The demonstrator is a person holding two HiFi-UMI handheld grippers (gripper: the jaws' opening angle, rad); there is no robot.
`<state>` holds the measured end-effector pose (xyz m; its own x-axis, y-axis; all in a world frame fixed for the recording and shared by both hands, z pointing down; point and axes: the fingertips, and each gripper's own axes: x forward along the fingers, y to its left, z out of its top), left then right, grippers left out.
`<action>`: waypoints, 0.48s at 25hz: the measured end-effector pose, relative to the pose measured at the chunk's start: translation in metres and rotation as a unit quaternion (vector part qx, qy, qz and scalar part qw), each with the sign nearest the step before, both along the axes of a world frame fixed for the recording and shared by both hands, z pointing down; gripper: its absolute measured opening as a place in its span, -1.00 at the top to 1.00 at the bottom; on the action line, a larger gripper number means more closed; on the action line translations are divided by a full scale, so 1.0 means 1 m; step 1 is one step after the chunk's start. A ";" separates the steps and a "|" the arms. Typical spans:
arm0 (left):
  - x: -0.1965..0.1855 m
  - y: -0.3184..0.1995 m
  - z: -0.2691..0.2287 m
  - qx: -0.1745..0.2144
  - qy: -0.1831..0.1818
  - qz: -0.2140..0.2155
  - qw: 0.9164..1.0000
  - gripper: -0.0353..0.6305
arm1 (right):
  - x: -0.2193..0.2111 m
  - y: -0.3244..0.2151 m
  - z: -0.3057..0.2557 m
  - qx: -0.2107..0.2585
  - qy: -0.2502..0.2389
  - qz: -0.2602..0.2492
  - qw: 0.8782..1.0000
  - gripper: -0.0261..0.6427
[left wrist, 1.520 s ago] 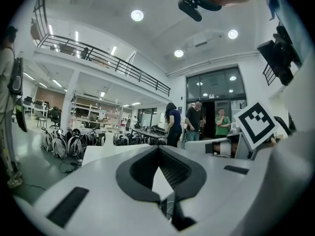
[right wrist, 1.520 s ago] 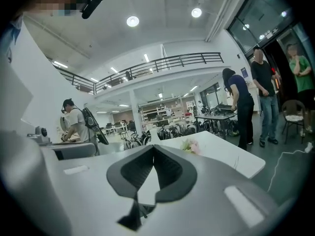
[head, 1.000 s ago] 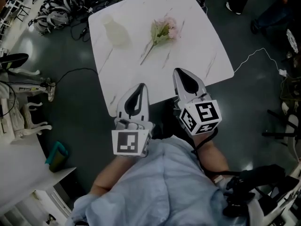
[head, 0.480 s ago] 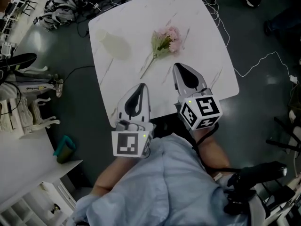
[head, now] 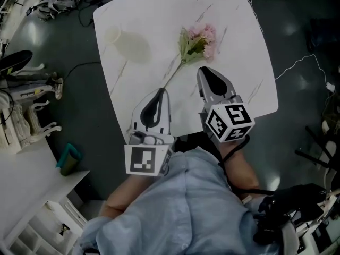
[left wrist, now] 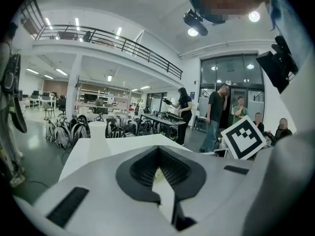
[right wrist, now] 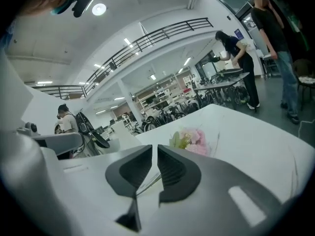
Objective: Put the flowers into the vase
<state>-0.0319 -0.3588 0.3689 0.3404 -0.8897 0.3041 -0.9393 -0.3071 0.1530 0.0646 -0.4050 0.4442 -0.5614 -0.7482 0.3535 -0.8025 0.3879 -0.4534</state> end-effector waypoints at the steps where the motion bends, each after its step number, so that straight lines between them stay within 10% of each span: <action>1: -0.004 -0.004 0.003 -0.004 0.010 0.001 1.000 0.88 | -0.005 -0.002 0.007 -0.011 -0.006 -0.001 1.000 0.85; 12: -0.041 -0.025 0.055 -0.083 0.071 0.023 0.994 0.88 | -0.044 -0.028 0.098 -0.184 -0.036 0.036 0.982 0.23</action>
<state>-0.0729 -0.3835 0.4241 0.4295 -0.8137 0.3917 -0.8903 -0.3087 0.3348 0.0205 -0.4332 0.5423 -0.5457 -0.6156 0.5685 -0.7823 0.1311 -0.6090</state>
